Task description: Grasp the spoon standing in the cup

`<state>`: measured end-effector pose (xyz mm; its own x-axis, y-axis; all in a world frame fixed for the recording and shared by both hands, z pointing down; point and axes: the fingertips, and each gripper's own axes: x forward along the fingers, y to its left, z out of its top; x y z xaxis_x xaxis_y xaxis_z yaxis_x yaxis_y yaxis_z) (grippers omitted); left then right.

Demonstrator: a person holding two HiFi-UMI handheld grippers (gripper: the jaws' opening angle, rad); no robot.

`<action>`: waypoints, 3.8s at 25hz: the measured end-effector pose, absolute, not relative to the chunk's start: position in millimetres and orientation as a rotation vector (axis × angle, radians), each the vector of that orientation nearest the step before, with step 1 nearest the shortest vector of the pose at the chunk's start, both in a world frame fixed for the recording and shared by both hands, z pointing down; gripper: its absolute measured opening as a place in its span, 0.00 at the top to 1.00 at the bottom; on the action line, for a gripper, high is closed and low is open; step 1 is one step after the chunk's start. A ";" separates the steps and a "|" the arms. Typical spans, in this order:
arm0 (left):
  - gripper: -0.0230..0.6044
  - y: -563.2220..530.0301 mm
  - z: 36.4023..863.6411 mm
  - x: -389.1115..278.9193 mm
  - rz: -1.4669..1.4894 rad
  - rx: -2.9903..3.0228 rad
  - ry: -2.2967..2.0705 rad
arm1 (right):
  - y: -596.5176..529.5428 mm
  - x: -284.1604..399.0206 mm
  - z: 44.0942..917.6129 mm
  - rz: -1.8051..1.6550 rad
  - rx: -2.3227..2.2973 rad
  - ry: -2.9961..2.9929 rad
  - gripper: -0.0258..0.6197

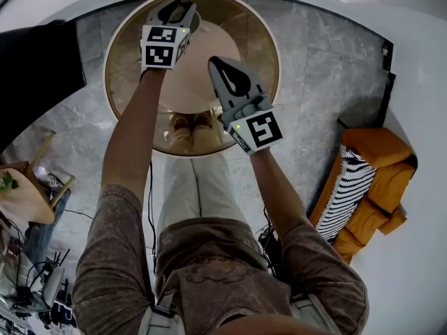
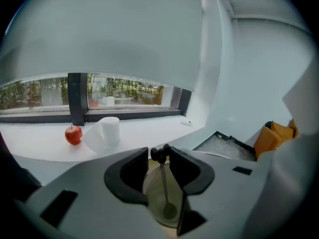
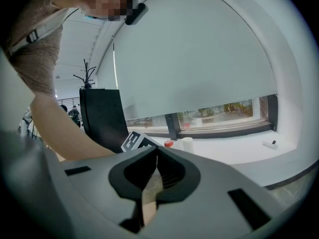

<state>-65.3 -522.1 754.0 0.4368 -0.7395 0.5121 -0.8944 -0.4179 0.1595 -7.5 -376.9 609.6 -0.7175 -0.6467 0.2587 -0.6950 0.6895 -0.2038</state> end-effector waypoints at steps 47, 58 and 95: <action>0.77 -419.7 506.6 -62.6 0.308 2.488 -1.475 | -326.7 17.0 475.9 0.425 1.192 -2.698 0.93; 0.77 -353.9 409.9 -66.7 0.247 2.527 -1.492 | -274.4 26.3 408.1 0.429 1.195 -2.736 0.93; 0.77 -199.5 269.2 -85.7 0.042 2.561 -1.517 | -201.3 34.1 276.0 0.317 1.190 -2.896 0.93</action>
<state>-85.7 -199.5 269.2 0.4836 -0.8687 0.1073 -0.8732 -0.4705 0.1268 34.1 -201.3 276.0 -0.7140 -0.6964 0.0717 -0.6954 0.6937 -0.1875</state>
